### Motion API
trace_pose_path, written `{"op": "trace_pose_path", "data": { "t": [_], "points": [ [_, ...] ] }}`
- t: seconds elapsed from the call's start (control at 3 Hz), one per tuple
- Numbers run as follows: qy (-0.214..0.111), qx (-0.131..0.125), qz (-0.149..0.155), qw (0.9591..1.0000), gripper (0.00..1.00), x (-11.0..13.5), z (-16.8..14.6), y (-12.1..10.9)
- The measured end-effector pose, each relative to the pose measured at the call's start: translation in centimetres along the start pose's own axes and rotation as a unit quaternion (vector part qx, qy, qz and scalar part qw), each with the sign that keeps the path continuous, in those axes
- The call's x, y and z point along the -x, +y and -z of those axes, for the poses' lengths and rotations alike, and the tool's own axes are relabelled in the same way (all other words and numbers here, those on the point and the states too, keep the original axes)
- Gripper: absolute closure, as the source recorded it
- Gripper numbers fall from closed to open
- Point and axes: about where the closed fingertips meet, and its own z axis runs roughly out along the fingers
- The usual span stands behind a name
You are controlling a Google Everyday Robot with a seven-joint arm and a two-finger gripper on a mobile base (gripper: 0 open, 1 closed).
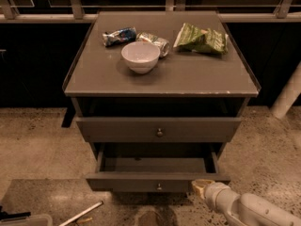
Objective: Close middle drawer
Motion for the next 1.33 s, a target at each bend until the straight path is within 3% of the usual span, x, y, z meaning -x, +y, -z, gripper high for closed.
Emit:
{"op": "trace_pose_path", "data": {
  "t": [0.33,0.67,1.0,1.33],
  "points": [
    [0.0,0.0,0.0,1.0,1.0,-0.2,0.2,0.0],
    [-0.029,-0.01,0.024,0.9992,1.0,5.8,-3.0,-1.3],
    [-0.032,-0.01,0.027,0.9991,1.0,6.0,-2.7,-1.0],
    [-0.05,-0.024,0.027,0.9981,1.0,6.5,-0.5,0.0]
  ]
}}
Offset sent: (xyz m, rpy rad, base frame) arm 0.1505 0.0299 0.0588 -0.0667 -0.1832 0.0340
